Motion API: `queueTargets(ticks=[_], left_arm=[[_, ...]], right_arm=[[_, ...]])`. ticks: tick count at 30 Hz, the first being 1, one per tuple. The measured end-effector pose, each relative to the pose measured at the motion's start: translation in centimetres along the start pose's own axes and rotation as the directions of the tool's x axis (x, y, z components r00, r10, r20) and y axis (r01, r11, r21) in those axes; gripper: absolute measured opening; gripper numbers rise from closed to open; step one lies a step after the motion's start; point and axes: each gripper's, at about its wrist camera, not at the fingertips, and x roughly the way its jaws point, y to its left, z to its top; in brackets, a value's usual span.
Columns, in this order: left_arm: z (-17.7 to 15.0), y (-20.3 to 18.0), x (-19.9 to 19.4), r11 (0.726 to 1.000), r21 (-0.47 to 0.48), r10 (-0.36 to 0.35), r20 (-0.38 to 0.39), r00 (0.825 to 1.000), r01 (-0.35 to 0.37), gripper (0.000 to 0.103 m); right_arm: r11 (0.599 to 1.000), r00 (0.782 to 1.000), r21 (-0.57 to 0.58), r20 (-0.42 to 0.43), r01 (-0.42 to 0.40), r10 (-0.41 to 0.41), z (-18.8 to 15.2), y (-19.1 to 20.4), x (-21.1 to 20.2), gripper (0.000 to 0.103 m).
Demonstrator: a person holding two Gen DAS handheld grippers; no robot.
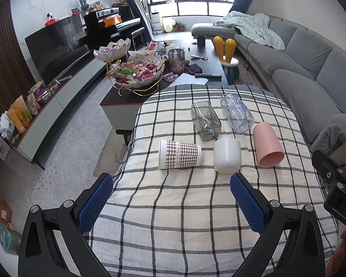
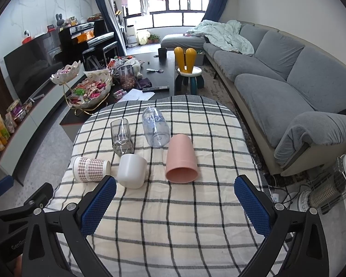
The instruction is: Flip cup upside down
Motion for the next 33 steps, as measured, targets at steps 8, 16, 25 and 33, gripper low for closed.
queueTargets(ticks=[8,16,25,33], left_arm=[[0.2,0.0,-0.2,1.0,-0.004,-0.005,0.002,1.0,0.005,0.103],[0.6,-0.2,-0.5,1.0,-0.012,-0.007,0.006,1.0,0.007,0.103],[0.7,-0.3,-0.7,1.0,-0.023,0.001,0.021,1.0,-0.001,0.103],[0.6,-0.1,-0.7,1.0,-0.025,0.0,0.022,1.0,0.001,0.103]], right_arm=[[1.0,1.0,0.003,0.007,0.0,0.0,0.3,0.2,-0.2,0.103],[1.0,1.0,0.008,0.019,-0.003,0.003,0.4,-0.2,-1.0,0.103],[1.0,1.0,0.009,0.021,-0.002,0.002,0.4,-0.2,-1.0,0.103],[1.0,1.0,0.009,0.021,-0.004,0.003,0.4,-0.2,-1.0,0.103]])
